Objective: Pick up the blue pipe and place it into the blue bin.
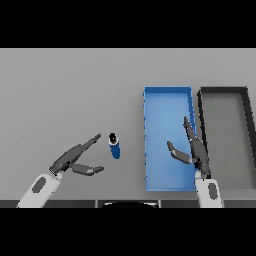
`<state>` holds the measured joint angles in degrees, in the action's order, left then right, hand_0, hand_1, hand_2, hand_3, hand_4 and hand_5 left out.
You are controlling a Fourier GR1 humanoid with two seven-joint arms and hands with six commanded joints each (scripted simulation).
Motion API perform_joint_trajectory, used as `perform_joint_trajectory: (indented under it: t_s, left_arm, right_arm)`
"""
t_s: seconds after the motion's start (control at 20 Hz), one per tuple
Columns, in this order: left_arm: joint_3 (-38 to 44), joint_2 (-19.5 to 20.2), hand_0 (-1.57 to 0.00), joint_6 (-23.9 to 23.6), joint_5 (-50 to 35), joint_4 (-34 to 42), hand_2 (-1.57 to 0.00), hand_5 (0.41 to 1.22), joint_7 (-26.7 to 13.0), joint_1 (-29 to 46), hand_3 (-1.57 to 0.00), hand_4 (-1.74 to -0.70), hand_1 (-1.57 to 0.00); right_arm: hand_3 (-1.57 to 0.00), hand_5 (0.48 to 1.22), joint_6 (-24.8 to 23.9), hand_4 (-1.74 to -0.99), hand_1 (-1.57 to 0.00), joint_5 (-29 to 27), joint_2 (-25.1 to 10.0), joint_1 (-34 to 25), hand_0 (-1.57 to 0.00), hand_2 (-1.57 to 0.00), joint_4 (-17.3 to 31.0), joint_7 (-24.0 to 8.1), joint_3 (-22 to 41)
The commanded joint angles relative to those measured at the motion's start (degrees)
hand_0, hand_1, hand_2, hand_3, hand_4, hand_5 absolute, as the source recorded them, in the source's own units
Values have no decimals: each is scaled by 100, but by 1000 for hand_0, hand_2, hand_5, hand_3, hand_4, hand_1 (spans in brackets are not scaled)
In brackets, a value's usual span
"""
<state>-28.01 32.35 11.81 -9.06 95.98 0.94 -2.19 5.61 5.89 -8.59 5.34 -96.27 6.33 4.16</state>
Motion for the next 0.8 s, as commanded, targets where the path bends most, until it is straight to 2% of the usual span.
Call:
perform_joint_trajectory:
  t_s: [0.0, 0.1, 0.45, 0.55, 0.65, 0.75]
  left_arm:
    - [-80, -139, 1, 19, 62, -135, 1, 447, 1, -85, 1, -1109, 1]
    - [-132, -280, 1, 61, 66, -252, 1, 446, 43, -164, 1, -1117, 1]
    - [-407, -1155, 1, 83, 218, -1043, 1, 448, -77, -663, 1, -1117, 1]
    - [-442, -1321, 1, -64, 475, -1348, 1, 441, 3, -846, 1, -1095, 1]
    - [-502, -1492, 1, -113, 617, -1569, 1, 445, 257, -943, 1, -1075, 1]
    - [-428, -1664, 1, 10, 433, -1772, 1, 477, 322, -1097, 1, -1092, 1]
  right_arm:
    - [1, 617, -7, -1263, 1, 3, 11, 26, 1, 1, 6, 35, -2]
    - [1, 617, -27, -1270, 1, 38, 102, 57, 1, 1, -18, 15, 71]
    - [1, 605, -10, -1274, 1, -65, 86, 168, 1, 1, -217, -93, 27]
    - [1, 598, -69, -1266, 1, -11, 80, 169, 1, 1, -178, -126, 2]
    - [1, 598, -38, -1267, 1, -14, 38, 204, 1, 1, -161, -44, -16]
    - [1, 598, -31, -1264, 1, -47, 44, 136, 1, 1, -141, -94, -34]
